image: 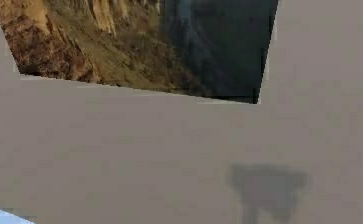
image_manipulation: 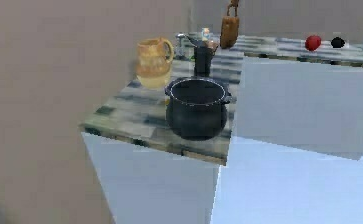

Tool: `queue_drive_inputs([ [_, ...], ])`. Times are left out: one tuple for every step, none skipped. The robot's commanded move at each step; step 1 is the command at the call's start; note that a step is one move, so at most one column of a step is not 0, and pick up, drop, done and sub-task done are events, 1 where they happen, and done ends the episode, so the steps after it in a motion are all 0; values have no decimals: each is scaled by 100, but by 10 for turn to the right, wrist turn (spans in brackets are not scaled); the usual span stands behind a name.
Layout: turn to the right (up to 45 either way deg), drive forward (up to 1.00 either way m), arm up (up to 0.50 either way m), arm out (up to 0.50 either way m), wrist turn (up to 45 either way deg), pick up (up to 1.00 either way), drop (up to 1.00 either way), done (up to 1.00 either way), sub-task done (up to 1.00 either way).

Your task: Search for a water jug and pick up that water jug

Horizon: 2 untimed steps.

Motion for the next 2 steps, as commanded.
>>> queue_drive_inputs([
  [450, 0, 0, 0, 0, 0, 0, 0, 0],
  [450, 0, 0, 0, 0, 0, 0, 0, 0],
])
